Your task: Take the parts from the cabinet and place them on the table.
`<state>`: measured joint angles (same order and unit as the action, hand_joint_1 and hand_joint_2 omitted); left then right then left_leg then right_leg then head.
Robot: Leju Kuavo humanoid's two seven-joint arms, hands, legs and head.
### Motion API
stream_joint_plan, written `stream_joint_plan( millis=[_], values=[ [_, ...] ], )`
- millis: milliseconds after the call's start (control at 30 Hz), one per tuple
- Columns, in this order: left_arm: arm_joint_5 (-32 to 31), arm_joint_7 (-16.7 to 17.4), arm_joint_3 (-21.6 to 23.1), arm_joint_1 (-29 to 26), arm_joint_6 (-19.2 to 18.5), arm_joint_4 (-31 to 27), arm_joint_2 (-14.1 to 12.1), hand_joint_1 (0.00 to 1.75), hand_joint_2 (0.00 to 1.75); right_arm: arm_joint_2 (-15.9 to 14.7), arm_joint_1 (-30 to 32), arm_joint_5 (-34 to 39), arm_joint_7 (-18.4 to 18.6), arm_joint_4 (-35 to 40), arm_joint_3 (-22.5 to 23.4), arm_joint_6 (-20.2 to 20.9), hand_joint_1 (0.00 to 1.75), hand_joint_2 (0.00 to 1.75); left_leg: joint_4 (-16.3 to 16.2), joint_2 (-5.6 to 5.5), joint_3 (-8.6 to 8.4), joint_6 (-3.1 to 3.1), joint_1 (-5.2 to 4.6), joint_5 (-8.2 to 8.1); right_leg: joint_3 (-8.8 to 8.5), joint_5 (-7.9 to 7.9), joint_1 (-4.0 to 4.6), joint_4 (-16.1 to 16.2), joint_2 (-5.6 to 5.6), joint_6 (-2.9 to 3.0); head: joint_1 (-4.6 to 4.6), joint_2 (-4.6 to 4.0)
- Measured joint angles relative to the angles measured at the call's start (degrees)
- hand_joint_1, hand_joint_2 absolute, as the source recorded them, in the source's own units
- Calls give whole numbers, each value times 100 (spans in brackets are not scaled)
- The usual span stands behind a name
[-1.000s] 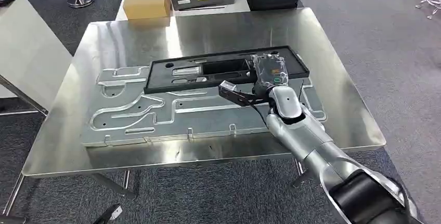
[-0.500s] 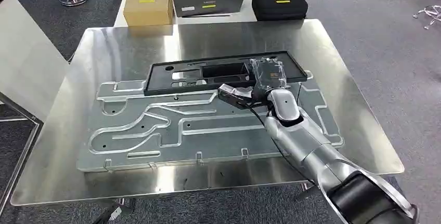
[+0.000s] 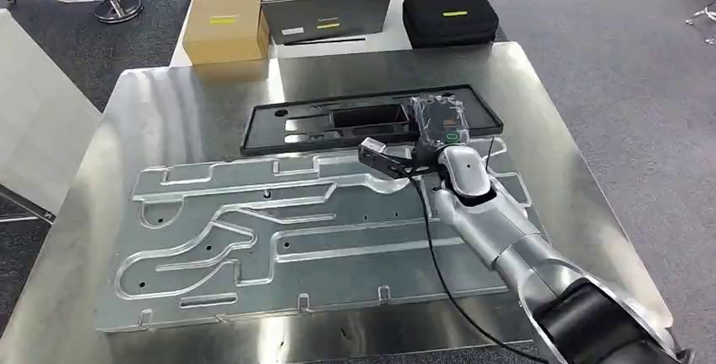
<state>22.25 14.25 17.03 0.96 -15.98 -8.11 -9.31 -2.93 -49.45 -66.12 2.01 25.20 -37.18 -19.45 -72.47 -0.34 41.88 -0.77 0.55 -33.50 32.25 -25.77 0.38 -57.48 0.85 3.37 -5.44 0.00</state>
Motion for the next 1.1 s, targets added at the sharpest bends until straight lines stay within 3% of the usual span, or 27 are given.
stream_joint_plan(
  millis=[33,100,133,167,200,233,267,433,733,1100],
  values=[
    [-9,13,-2,-2,-61,0,0,0,0,13,4,-4,-31,-6,7,9,0,0,393,0,-85,-1,2,326,-77,-69,-1,-9,6,-12,2,0],
    [-11,50,0,-9,-98,0,-11,0,0,52,9,-20,-55,-15,22,39,0,0,1353,1,-349,50,0,1233,-192,-200,-3,-19,15,-47,2,0],
    [11,37,-2,-45,-92,4,-20,0,0,57,9,-33,-72,-37,26,63,0,0,1506,-9,-322,81,-47,1274,-221,-242,15,-65,26,-79,9,0],
    [55,44,0,-36,-83,4,-20,0,0,81,1,-33,-87,-46,35,98,0,0,1502,-1,-360,125,-55,1183,-153,-256,11,-51,40,-108,0,0],
    [61,31,0,-58,-74,4,-20,0,0,92,24,-20,-94,-48,44,107,0,0,1490,-8,-321,156,-61,1296,-139,-285,-3,-61,37,-146,4,0],
    [68,2,0,-89,-44,4,-20,0,0,103,32,-22,-113,-46,46,107,0,0,1508,-15,-326,161,-64,1293,-144,-290,-11,-30,35,-159,9,0],
    [72,-7,0,-103,-37,4,-13,0,0,116,37,-22,-122,-48,48,107,0,0,1537,-18,-327,126,-50,1342,-138,-277,18,-77,27,-140,2,0],
    [74,-61,0,-101,-28,4,-7,0,0,157,48,-26,-168,-61,50,107,0,0,1540,-98,-319,161,-60,1306,-185,-311,7,19,-2,-130,4,0],
    [72,-109,0,-65,-37,4,-7,0,0,216,47,-72,-223,-61,52,109,0,0,1535,-91,-322,193,-69,1312,-189,-298,-1,30,-2,-174,7,0],
    [72,-188,0,-73,-124,4,-7,0,0,278,48,-90,-313,-59,52,140,0,0,1534,-91,-333,202,-58,1325,-198,-291,-3,24,-3,-182,4,0]
  ],
)
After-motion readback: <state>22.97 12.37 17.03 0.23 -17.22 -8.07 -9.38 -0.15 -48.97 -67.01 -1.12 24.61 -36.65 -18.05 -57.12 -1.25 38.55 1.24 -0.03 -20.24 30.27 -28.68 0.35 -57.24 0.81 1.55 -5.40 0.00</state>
